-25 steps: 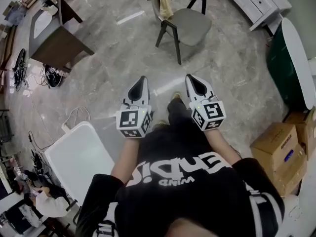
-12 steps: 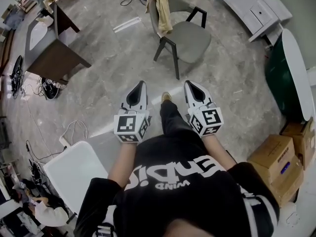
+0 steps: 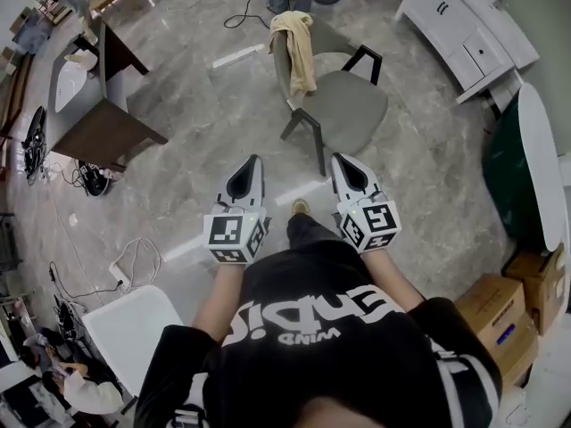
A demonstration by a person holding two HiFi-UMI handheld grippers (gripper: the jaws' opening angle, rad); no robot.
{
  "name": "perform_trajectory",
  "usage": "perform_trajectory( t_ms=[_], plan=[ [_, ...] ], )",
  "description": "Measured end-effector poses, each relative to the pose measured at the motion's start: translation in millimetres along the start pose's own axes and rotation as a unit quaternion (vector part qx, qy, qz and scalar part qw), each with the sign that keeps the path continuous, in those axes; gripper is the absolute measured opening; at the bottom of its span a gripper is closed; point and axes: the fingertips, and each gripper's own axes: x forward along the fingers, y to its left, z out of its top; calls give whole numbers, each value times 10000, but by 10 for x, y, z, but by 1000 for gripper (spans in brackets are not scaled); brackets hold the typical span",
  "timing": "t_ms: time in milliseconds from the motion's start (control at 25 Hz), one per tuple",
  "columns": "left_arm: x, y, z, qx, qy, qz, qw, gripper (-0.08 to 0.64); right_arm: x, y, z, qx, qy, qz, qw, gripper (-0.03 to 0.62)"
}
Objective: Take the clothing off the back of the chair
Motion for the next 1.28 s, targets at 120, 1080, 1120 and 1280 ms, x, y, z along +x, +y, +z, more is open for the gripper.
perform_trajectory(
  t_ms=[120, 1080, 1120, 1280],
  plan=[
    [297, 98, 122, -16, -33, 94, 9999, 15, 288, -186, 126, -22, -13, 124, 9999, 14],
    [2232, 1051, 590, -70, -159, 121, 9998, 15, 2154, -1109, 426, 24, 15, 281, 9996, 14],
    [2333, 1109, 622, -72, -154, 84, 9998, 15, 2265, -1150, 460, 31, 19, 274, 9996, 14],
    [2709, 1387, 764, -66, -124, -71, 9999, 15, 2735, -1240, 604, 130, 8, 259, 9996, 14]
  ],
)
